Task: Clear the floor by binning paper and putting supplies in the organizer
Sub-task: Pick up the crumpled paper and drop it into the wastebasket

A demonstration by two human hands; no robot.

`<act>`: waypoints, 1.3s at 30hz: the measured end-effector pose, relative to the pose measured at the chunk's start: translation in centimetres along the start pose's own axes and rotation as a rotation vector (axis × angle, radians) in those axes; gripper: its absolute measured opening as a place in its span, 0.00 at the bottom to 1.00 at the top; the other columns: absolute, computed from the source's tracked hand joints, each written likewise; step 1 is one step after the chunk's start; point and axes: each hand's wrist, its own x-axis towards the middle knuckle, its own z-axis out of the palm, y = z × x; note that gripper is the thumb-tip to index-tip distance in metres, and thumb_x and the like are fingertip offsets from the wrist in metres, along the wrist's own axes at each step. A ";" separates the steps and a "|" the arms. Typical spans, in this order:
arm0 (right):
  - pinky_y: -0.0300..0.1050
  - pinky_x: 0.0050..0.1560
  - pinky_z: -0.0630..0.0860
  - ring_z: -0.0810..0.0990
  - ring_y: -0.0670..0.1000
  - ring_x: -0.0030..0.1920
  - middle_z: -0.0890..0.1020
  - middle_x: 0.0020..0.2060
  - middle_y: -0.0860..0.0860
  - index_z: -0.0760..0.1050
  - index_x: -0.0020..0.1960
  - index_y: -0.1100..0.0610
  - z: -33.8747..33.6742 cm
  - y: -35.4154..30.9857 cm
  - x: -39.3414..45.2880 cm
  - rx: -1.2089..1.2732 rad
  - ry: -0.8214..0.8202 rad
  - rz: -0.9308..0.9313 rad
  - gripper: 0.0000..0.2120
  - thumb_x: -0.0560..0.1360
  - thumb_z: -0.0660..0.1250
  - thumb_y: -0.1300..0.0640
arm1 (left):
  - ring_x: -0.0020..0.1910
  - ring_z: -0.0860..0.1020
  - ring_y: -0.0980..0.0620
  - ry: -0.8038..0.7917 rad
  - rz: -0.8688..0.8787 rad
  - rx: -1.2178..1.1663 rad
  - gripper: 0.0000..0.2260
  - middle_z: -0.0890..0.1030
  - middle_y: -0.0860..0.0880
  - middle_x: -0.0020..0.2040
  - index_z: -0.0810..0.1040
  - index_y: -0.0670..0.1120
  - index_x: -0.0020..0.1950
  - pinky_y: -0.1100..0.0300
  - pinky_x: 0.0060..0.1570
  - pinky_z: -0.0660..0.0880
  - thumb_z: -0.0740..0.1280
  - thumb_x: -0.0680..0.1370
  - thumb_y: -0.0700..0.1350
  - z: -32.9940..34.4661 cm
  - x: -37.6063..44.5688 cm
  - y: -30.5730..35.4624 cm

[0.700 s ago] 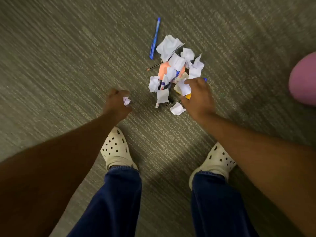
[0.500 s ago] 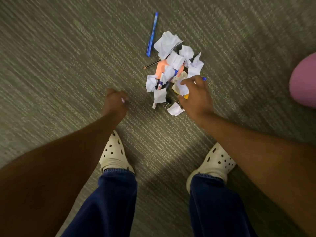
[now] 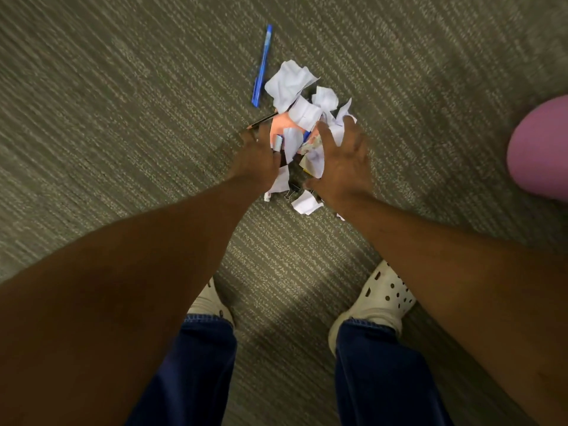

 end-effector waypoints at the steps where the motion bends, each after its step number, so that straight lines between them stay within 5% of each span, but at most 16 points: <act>1: 0.65 0.70 0.73 0.61 0.70 0.77 0.50 0.82 0.60 0.52 0.83 0.45 0.0 -0.1 0.2 -0.025 -0.027 -0.011 0.51 0.70 0.77 0.38 | 0.62 0.79 0.32 0.008 0.037 0.002 0.27 0.69 0.32 0.72 0.59 0.45 0.81 0.47 0.56 0.75 0.64 0.83 0.42 0.1 0.2 -0.4; 4: 0.64 0.65 0.77 0.64 0.67 0.77 0.49 0.83 0.58 0.52 0.83 0.44 0.0 -0.7 0.8 -0.088 -0.084 0.007 0.47 0.73 0.78 0.45 | 0.60 0.79 0.35 -0.016 0.139 -0.017 0.20 0.74 0.35 0.68 0.67 0.41 0.74 0.51 0.51 0.72 0.65 0.83 0.42 0.0 0.3 -2.0; 9: 0.59 0.61 0.81 0.66 0.63 0.75 0.56 0.81 0.57 0.69 0.75 0.51 0.7 -0.5 1.3 -0.101 -0.054 -0.026 0.29 0.77 0.72 0.65 | 0.51 0.81 0.38 0.015 0.126 -0.059 0.09 0.81 0.39 0.57 0.77 0.43 0.60 0.54 0.45 0.72 0.69 0.80 0.43 -0.4 0.2 -4.0; 14: 0.56 0.66 0.75 0.72 0.63 0.70 0.70 0.73 0.58 0.79 0.64 0.56 1.4 0.4 1.5 0.005 -0.040 -0.126 0.13 0.81 0.65 0.62 | 0.52 0.84 0.43 0.129 -0.013 -0.229 0.07 0.86 0.41 0.53 0.84 0.41 0.56 0.54 0.52 0.78 0.68 0.81 0.38 -0.8 -0.6 -4.5; 17: 0.54 0.68 0.75 0.73 0.60 0.71 0.71 0.73 0.56 0.81 0.64 0.58 1.1 0.9 1.2 0.071 -0.003 -0.162 0.15 0.79 0.68 0.63 | 0.48 0.86 0.42 0.161 -0.211 -0.496 0.09 0.87 0.40 0.51 0.85 0.40 0.57 0.51 0.49 0.83 0.70 0.79 0.39 -1.5 -0.9 -4.6; 20: 0.52 0.63 0.78 0.80 0.60 0.63 0.76 0.68 0.56 0.81 0.64 0.60 0.3 1.0 1.0 0.178 0.060 -0.125 0.17 0.76 0.70 0.65 | 0.32 0.80 0.50 0.122 -0.394 -0.923 0.04 0.83 0.43 0.40 0.84 0.39 0.48 0.60 0.33 0.77 0.70 0.78 0.38 -2.8 -1.3 -4.5; 23: 0.46 0.51 0.77 0.84 0.60 0.52 0.84 0.54 0.60 0.84 0.54 0.65 -0.8 1.2 0.8 0.424 0.119 -0.021 0.11 0.73 0.72 0.64 | 0.27 0.69 0.57 0.055 -0.552 -1.226 0.09 0.71 0.48 0.36 0.75 0.44 0.40 0.66 0.22 0.62 0.67 0.81 0.38 -4.2 -1.6 -3.9; 26: 0.46 0.41 0.72 0.80 0.53 0.40 0.82 0.37 0.58 0.83 0.44 0.67 -2.2 1.8 0.2 0.741 0.060 0.173 0.07 0.72 0.76 0.62 | 0.33 0.68 0.56 -0.050 -0.627 -1.397 0.09 0.71 0.50 0.36 0.74 0.46 0.41 0.64 0.28 0.61 0.65 0.82 0.41 -5.5 -2.2 -3.1; 30: 0.46 0.44 0.82 0.86 0.53 0.41 0.87 0.45 0.60 0.83 0.54 0.66 -4.8 3.4 -2.1 1.409 -0.278 0.384 0.09 0.74 0.76 0.65 | 0.30 0.77 0.55 -0.130 -0.639 -1.596 0.11 0.77 0.50 0.32 0.78 0.44 0.39 0.62 0.31 0.73 0.65 0.81 0.40 -7.5 -4.2 0.5; 33: 0.40 0.41 0.77 0.84 0.48 0.40 0.87 0.42 0.52 0.85 0.49 0.57 -7.5 5.2 -4.7 1.657 -0.386 0.403 0.06 0.77 0.71 0.66 | 0.30 0.83 0.52 -0.195 -0.588 -1.663 0.19 0.82 0.47 0.33 0.83 0.42 0.32 0.61 0.32 0.79 0.63 0.82 0.40 -8.4 -5.5 4.9; 39: 0.29 0.29 0.75 0.83 0.42 0.34 0.85 0.41 0.53 0.86 0.40 0.55 -15.2 11.1 -11.0 2.102 -0.229 0.432 0.15 0.80 0.67 0.66 | 0.37 0.81 0.53 -0.302 -0.537 -1.667 0.12 0.83 0.49 0.37 0.83 0.44 0.38 0.63 0.34 0.79 0.67 0.81 0.42 -8.9 -7.2 18.0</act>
